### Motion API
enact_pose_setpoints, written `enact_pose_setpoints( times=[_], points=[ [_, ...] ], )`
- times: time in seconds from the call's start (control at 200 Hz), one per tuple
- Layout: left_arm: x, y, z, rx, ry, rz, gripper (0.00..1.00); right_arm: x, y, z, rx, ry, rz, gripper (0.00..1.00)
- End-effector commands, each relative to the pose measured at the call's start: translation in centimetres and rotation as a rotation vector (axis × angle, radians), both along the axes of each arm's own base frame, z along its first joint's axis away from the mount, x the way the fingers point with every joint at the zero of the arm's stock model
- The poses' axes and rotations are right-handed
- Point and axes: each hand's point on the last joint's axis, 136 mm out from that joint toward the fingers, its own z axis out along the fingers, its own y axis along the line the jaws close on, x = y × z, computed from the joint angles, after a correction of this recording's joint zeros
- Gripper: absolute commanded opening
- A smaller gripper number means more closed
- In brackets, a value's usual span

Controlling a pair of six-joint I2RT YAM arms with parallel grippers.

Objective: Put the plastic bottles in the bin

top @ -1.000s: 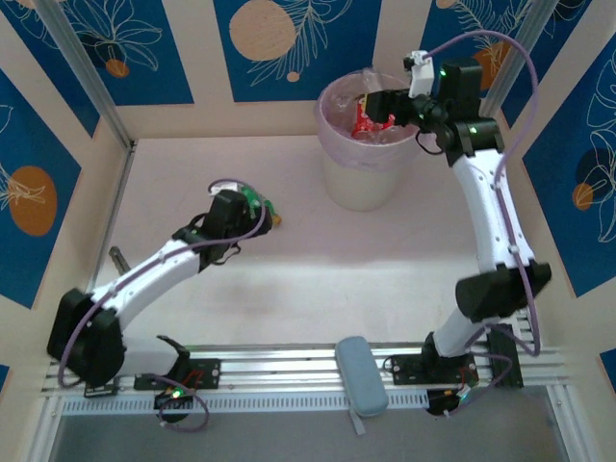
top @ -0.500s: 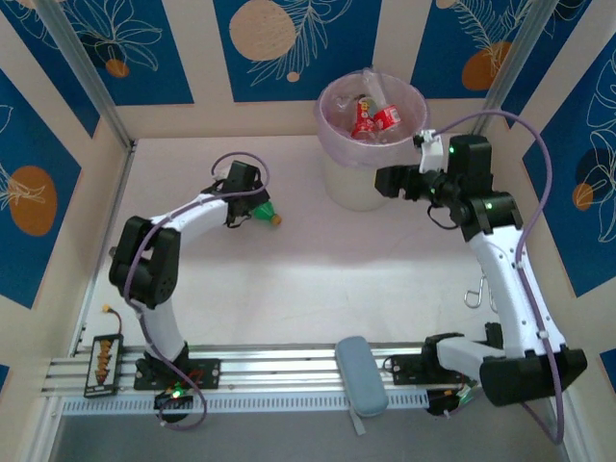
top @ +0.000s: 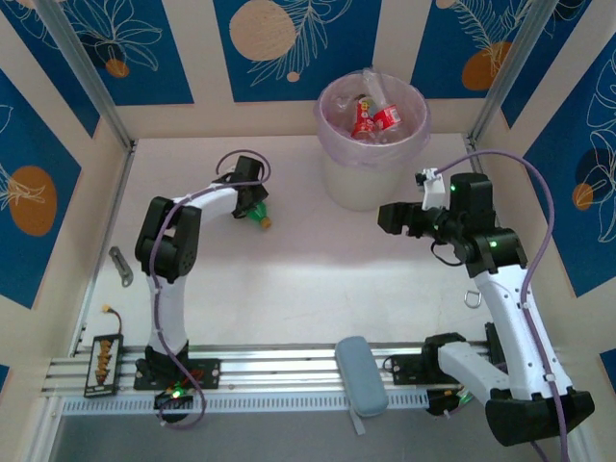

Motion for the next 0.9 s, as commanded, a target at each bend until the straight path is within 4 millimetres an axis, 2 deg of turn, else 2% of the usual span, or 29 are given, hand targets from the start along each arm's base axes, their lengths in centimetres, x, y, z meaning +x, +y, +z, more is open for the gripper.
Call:
enact_pose_setpoints(
  times=[0.0,0.155,0.255,0.435,0.55,0.725,0.83,0.895],
  points=[
    [-0.3,0.2,-1.3,-0.017,0.044,0.025,0.64,-1.1,0.6,-1.2,0.045,0.051,0.015,0.81],
    [-0.4,0.1,-0.5,-0.039,0.016,0.021,0.55,-1.3,1.6,-3.0,0.078,0.096,0.023,0.81],
    [-0.9,-0.4,0.6,-0.075,0.000,0.004,0.54,-1.4,2.7,-3.8,0.100,0.123,0.041,0.81],
    [-2.4,-3.0,5.4,-0.186,-0.111,-0.106,0.54,-1.7,6.5,-4.8,0.155,0.167,0.124,0.81],
    [-4.2,-5.3,8.8,-0.290,-0.196,-0.197,0.54,-1.5,8.9,-5.0,0.188,0.174,0.174,0.81],
    [-7.5,-7.6,11.9,-0.539,-0.289,-0.266,0.53,-0.7,12.1,-4.5,0.288,0.173,0.226,0.81],
    [-9.4,-8.1,13.3,-0.638,-0.355,-0.303,0.49,0.0,13.9,-5.0,0.266,0.160,0.220,0.77],
    [-10.2,-8.6,15.4,-0.709,-0.465,-0.360,0.40,0.2,15.2,-5.4,0.265,0.165,0.239,0.74]
  ],
)
